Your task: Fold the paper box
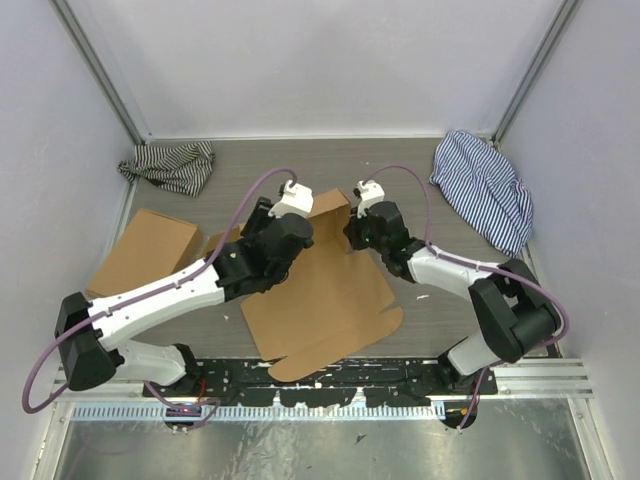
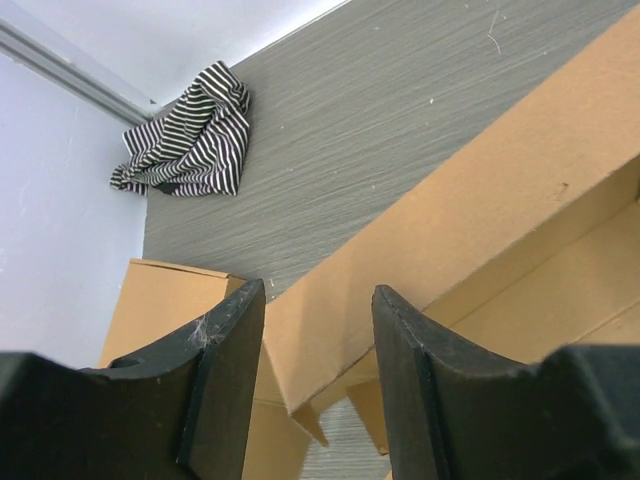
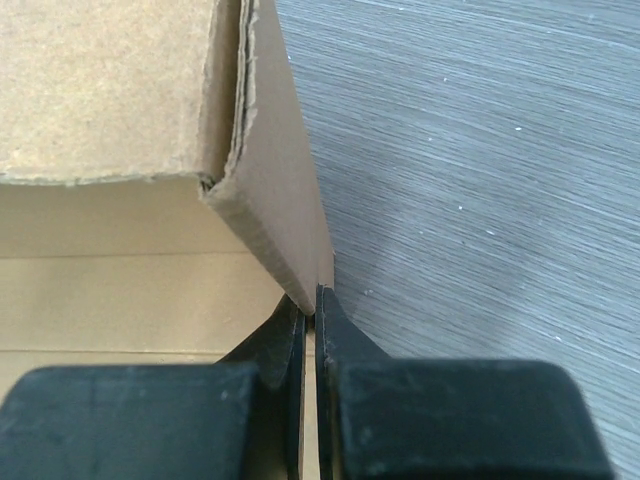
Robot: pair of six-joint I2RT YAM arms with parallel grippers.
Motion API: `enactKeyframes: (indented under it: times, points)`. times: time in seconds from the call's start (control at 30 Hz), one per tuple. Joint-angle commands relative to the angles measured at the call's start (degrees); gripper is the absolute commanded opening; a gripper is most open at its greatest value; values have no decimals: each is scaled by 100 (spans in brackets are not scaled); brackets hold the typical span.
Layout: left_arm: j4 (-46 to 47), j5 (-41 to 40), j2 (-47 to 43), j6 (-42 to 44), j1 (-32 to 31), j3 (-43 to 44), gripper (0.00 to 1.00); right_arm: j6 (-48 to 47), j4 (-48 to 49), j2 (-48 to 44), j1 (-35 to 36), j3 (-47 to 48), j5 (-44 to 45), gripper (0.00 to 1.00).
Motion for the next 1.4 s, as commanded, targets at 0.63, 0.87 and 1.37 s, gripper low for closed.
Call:
enactKeyframes:
  times: [0.63,0.87,1.37]
  points:
    - [940,1284,-1729,-1395,2593,-1032,62,-33,-1667,-1787,-86,-400,1240,1]
    - [1801,2855,-1541,-2220,3641,-1478,66,62,-1759,-1743,-517,-442,1158,1]
    - [4627,4625,-579,-2452,4069,-3144,66,207,-1336,-1820,-1467,-692,84,1]
